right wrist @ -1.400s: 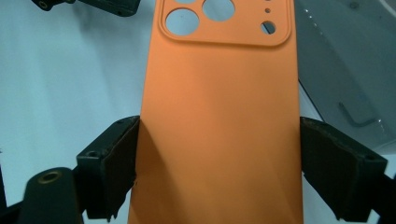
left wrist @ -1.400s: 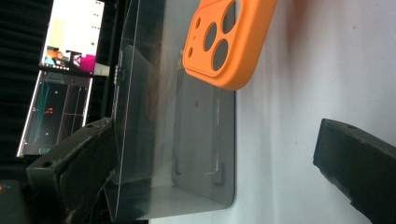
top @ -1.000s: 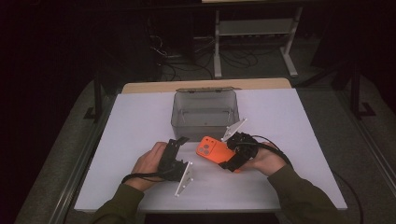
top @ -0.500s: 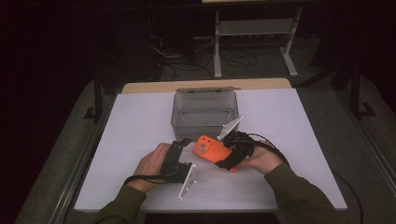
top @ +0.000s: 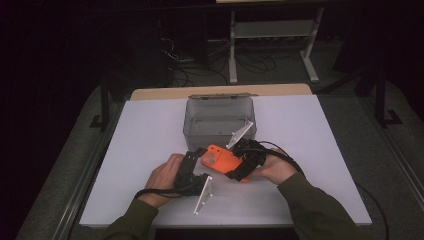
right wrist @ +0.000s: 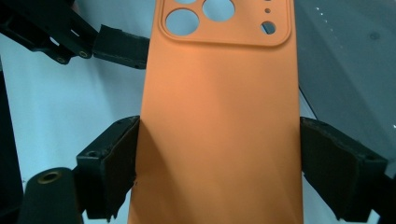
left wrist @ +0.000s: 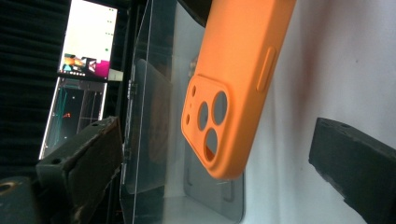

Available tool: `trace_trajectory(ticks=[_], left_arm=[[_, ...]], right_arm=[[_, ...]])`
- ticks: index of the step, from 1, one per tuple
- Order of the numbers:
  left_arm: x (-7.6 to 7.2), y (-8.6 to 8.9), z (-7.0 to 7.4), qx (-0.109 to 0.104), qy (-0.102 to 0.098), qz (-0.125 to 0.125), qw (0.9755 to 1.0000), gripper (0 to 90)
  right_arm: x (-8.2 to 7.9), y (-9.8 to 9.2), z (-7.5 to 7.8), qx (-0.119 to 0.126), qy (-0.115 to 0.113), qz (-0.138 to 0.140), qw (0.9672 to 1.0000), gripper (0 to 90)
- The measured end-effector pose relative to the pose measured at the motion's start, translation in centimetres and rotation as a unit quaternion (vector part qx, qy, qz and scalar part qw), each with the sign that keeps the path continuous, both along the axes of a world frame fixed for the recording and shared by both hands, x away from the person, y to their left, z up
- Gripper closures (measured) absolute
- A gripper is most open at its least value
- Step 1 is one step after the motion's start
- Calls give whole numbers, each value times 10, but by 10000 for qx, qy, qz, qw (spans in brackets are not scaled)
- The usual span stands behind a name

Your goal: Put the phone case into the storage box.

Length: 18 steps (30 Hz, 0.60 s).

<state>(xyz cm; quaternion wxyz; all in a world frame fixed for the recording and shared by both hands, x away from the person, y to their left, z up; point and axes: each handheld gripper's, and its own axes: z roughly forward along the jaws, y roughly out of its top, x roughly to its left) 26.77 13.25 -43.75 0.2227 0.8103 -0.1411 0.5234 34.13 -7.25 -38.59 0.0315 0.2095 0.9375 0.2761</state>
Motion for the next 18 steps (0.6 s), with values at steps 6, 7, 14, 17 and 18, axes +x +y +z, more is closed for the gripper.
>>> trace_trajectory(ticks=[6,7,14,17,18], left_arm=[[-1,-2,0,6,-39,32,10000,41],[-1,-2,0,20,-59,34,10000,41],[-3,-6,-2,31,-95,24,9999,56],[-3,-7,-3,38,-118,52,9999,61],[-3,-7,-3,31,-122,61,9999,63]], right_arm=[[0,4,2,29,-16,17,10000,154],[1,4,2,29,-15,28,10000,154],[2,9,3,38,-14,59,10000,154],[2,12,3,31,6,62,10000,154],[3,13,3,37,-5,73,10000,154]])
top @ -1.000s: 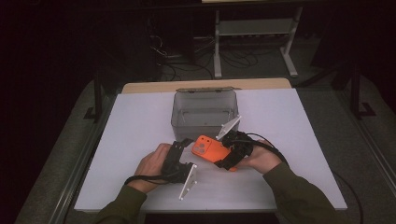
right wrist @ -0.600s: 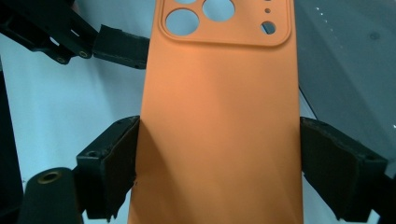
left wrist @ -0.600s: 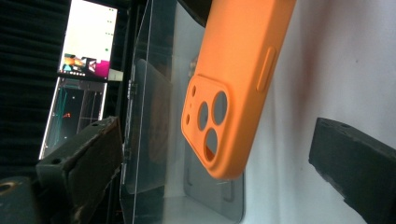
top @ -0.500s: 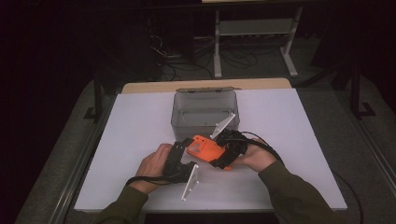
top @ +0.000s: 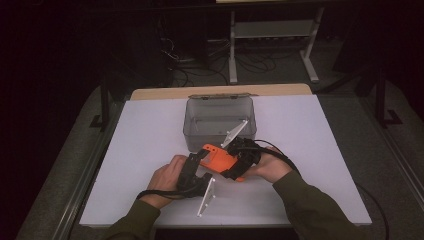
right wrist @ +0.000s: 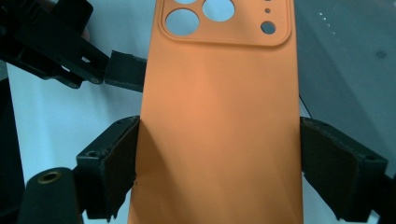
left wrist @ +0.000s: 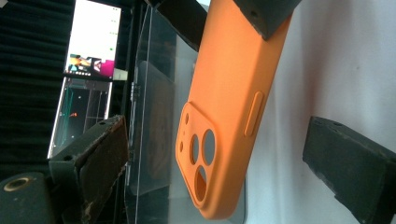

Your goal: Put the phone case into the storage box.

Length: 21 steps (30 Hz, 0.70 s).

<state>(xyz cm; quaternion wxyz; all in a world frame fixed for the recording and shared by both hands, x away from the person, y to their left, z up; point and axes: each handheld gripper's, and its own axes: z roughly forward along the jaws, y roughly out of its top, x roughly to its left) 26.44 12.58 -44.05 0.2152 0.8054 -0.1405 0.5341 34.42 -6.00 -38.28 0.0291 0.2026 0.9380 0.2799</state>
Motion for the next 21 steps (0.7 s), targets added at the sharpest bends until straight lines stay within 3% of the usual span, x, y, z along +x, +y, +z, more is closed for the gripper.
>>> trace_trajectory(ticks=[11,21], left_arm=[[0,-2,-3,49,-151,33,9999,124],[-1,-4,-7,161,-325,-86,9993,192]], right_arm=[[1,3,-1,4,23,-3,10000,154],[2,5,0,8,60,-39,10000,154]])
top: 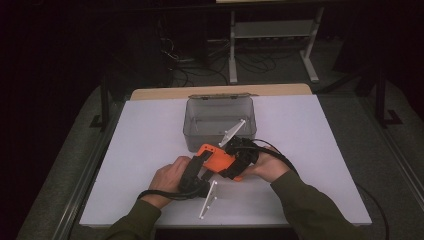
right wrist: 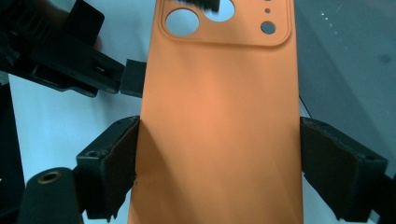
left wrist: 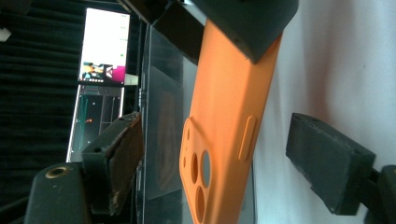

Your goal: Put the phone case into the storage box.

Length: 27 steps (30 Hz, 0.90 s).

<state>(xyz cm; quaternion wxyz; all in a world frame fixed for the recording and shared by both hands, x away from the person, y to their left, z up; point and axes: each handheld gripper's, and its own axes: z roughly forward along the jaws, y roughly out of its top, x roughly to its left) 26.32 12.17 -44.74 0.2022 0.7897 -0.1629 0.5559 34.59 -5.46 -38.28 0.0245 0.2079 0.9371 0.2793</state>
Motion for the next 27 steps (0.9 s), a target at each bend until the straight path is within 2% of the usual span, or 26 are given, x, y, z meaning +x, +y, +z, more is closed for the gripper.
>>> trace_trajectory(ticks=[9,11,12,15,16,27], left_arm=[[3,-6,0,78,-141,-97,9998,245],[4,-6,0,130,-153,-113,9997,265],[4,-6,1,237,-189,-64,9995,275],[4,-6,0,252,-231,-69,9994,299],[4,-7,-1,151,-206,-121,9996,307],[2,-9,-4,178,-282,-169,9993,415]], right_arm=[[3,3,4,-23,2,26,10000,154],[3,4,5,-4,6,10,10000,154],[3,4,5,-5,23,0,10000,154],[3,6,4,-7,22,34,10000,154],[3,6,4,-9,24,37,10000,154],[4,7,2,-13,50,7,10000,154]])
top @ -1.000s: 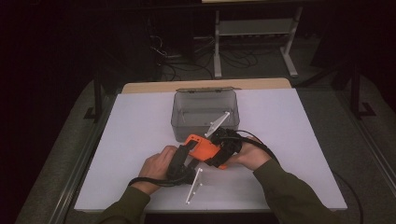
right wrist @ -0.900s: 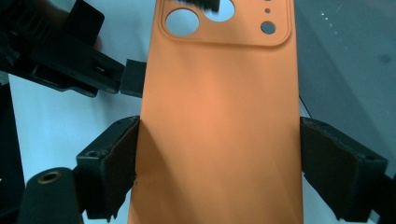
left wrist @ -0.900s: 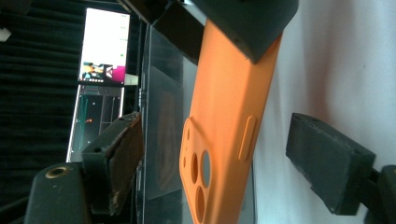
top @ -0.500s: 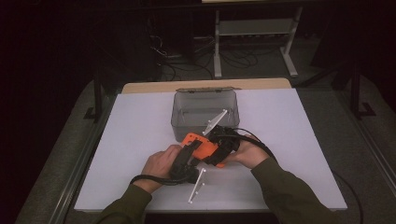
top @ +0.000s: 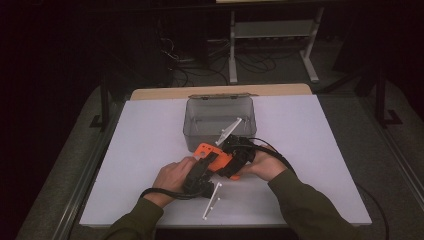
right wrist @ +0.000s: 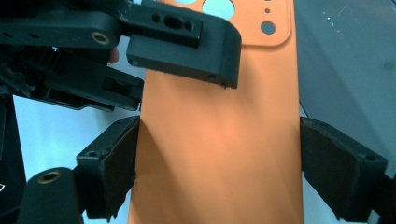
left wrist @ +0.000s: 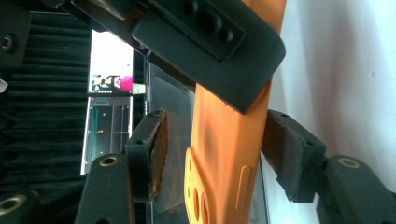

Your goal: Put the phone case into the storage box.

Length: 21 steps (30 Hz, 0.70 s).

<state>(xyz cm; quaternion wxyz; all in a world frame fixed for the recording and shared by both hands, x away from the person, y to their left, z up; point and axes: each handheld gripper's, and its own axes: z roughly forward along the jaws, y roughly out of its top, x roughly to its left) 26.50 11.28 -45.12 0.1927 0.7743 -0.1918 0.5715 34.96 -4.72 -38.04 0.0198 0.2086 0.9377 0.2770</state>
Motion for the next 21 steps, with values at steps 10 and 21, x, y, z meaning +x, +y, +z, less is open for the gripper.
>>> trace_trajectory(ticks=[10,21], left_arm=[[-1,0,0,-12,-40,-46,10000,502],[-4,0,1,-4,-103,-104,9999,582]], right_arm=[[0,0,0,4,16,-13,10000,154],[2,-1,0,11,33,-27,10000,154]])
